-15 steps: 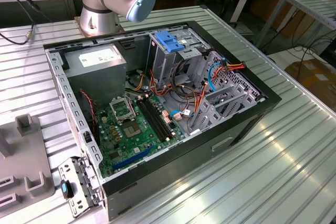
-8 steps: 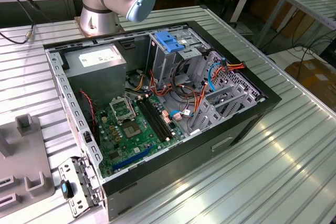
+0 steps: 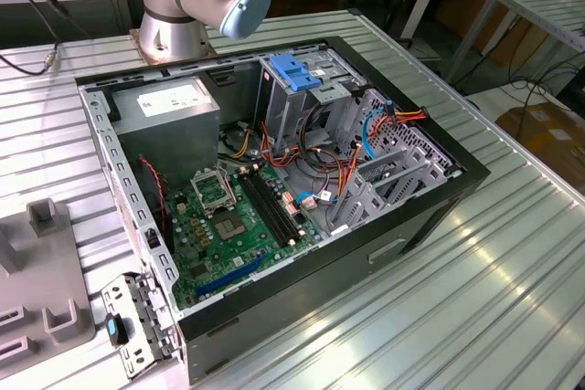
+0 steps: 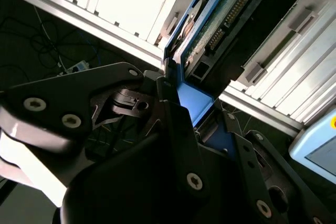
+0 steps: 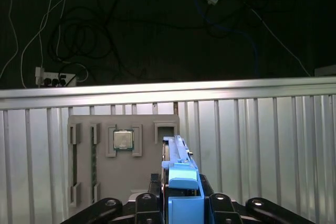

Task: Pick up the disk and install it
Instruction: 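Pick up the disk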

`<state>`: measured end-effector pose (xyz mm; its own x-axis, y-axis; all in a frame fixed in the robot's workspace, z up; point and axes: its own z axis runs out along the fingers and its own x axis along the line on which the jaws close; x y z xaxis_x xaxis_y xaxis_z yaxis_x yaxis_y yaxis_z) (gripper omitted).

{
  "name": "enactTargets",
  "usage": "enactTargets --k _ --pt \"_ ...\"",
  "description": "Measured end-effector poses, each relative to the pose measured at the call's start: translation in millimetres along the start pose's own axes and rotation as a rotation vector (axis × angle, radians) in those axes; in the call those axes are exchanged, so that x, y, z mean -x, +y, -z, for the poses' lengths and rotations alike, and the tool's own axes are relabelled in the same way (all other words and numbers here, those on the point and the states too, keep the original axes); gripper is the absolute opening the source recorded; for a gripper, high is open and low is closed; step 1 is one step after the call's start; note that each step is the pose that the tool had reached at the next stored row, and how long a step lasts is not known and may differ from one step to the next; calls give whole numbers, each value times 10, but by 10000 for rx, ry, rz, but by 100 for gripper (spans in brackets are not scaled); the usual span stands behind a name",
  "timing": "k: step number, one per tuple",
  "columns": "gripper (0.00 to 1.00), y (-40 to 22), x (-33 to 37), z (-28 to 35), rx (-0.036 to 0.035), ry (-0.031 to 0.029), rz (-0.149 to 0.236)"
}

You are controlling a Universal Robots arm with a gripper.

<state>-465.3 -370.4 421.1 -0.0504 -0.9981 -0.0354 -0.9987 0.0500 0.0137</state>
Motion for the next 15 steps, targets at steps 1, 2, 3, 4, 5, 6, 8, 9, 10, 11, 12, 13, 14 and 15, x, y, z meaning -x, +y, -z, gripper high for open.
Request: enactTargets --k 1,2,3,4,5,6,8,9,10,11,12,13,14,15 --pt "37 0 0 4 0 -1 0" --pt "37 0 0 8 1 0 0" --pt "37 0 0 12 2 0 -1" --pt "37 0 1 15 2 0 -1" --pt "37 -1 1 20 2 0 -1" --pt "37 -1 1 25 1 -1 0" --pt "37 -1 1 34 4 0 0" --pt "37 -1 1 38 4 0 0" --pt "37 -1 1 41 5 -1 0" --pt "37 -1 1 45 5 0 0" --pt "37 -1 2 51 5 0 -1" --pt "37 -2 2 60 6 0 -1" --pt "37 -2 2 66 8 0 0" --pt "37 -2 3 73 8 0 0"
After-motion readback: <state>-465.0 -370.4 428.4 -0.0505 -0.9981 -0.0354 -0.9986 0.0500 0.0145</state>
